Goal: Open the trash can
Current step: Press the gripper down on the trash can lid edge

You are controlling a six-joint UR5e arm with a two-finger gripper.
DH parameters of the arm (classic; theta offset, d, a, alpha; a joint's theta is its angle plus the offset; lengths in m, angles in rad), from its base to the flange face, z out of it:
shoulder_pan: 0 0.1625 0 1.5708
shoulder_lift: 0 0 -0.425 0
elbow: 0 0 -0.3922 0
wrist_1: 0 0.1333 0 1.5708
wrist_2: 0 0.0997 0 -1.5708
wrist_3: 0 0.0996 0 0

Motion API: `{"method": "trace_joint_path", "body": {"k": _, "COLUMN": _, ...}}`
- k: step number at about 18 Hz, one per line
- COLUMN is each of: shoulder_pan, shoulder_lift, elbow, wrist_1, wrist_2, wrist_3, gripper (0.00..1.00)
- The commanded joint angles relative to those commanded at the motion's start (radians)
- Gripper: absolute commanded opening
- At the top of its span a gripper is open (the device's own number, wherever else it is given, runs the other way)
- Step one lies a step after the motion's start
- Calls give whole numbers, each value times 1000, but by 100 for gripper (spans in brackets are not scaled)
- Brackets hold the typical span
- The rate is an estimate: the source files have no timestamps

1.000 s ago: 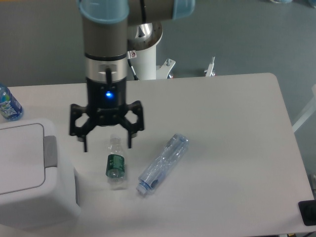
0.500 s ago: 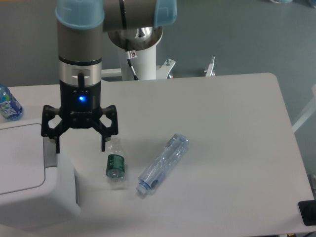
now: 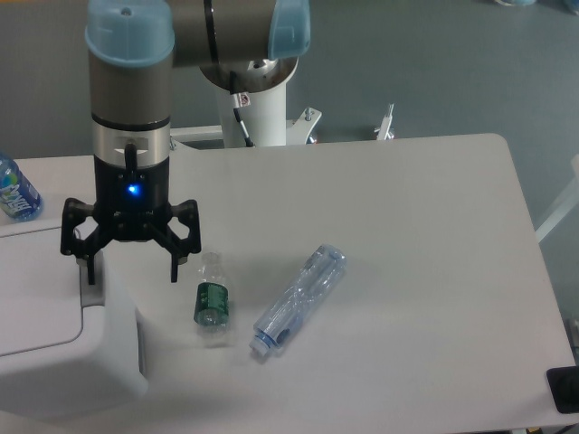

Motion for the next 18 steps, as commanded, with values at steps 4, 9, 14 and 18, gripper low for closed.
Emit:
{"method": "trace_joint_path", "body": {"k": 4, "shoulder_pan": 0, "shoulder_lift": -2, "elbow": -2, "wrist_1": 0, "wrist_2": 0, "wrist_3": 2, "gripper": 100}}
{"method": "trace_joint_path", "body": {"k": 9, "shoulder_pan": 2, "shoulder_lift": -2, "elbow": -6, "wrist_1": 0, "wrist_2": 2, "wrist_3": 8, "gripper": 100}}
{"method": "trace_joint_path", "body": {"k": 14, "shoulder_pan": 2, "shoulder_lift": -3, "elbow": -8, "wrist_1": 5, "wrist_2": 5, "wrist_3": 11, "gripper": 100}}
{"method": "trace_joint_path", "body": {"k": 18, "shoulder_pan": 2, "shoulder_lift": -5, "elbow": -8, "wrist_1": 6, "wrist_2": 5, "wrist_3": 11, "gripper": 100}}
